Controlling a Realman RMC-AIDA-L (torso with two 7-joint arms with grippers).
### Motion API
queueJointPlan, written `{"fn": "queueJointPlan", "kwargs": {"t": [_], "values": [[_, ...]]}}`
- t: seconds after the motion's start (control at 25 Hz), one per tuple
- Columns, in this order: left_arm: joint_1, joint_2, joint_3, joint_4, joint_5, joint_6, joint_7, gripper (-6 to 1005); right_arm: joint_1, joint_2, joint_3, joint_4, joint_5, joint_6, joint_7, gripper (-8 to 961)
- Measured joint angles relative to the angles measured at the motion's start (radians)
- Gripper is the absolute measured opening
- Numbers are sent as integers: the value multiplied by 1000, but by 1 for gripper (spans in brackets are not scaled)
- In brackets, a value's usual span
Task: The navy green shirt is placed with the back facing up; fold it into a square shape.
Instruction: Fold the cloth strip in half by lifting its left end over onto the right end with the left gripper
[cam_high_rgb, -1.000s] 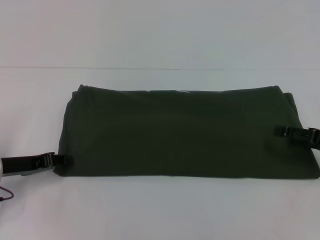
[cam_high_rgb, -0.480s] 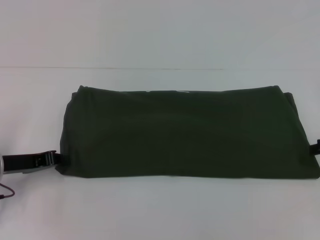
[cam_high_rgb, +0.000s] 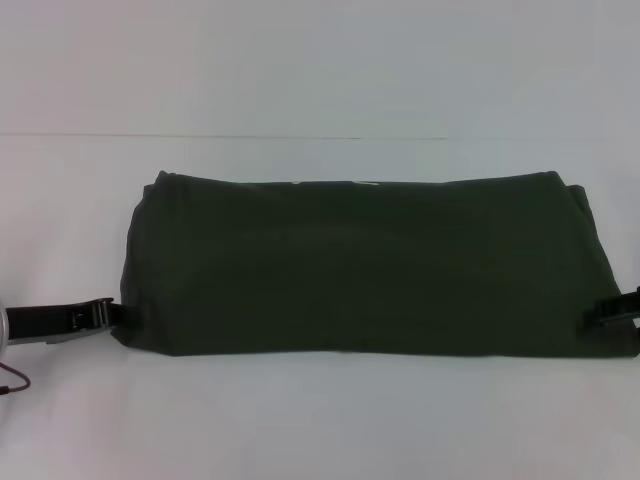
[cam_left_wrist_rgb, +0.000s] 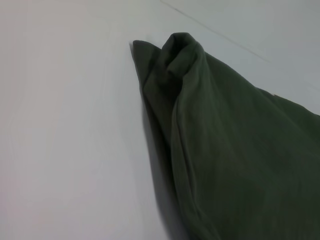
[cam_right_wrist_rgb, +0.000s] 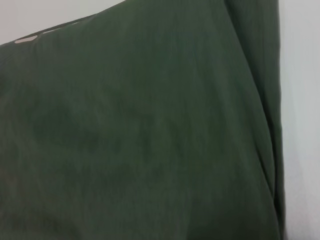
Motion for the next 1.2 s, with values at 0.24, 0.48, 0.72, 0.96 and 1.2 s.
{"fn": "queueJointPlan", "kwargs": {"t": [0.24, 0.48, 0.72, 0.96, 1.2], "values": [[-1, 0, -1, 0, 0, -2, 1, 5, 1, 7, -17, 1, 3, 16, -1, 925], [-2, 2, -1, 0, 0, -3, 1, 4, 6, 10, -21, 1, 3, 15, 0, 853], [-2, 2, -1, 0, -1, -3, 2, 4, 5, 9, -37, 1, -1, 16, 5, 712], [-2, 2, -1, 0, -1, -3, 2, 5, 7, 9, -37, 5, -1, 17, 5, 570], [-2, 2, -1, 0, -1, -2, 1, 7, 8, 9, -46, 7, -3, 17, 5, 329]]}}
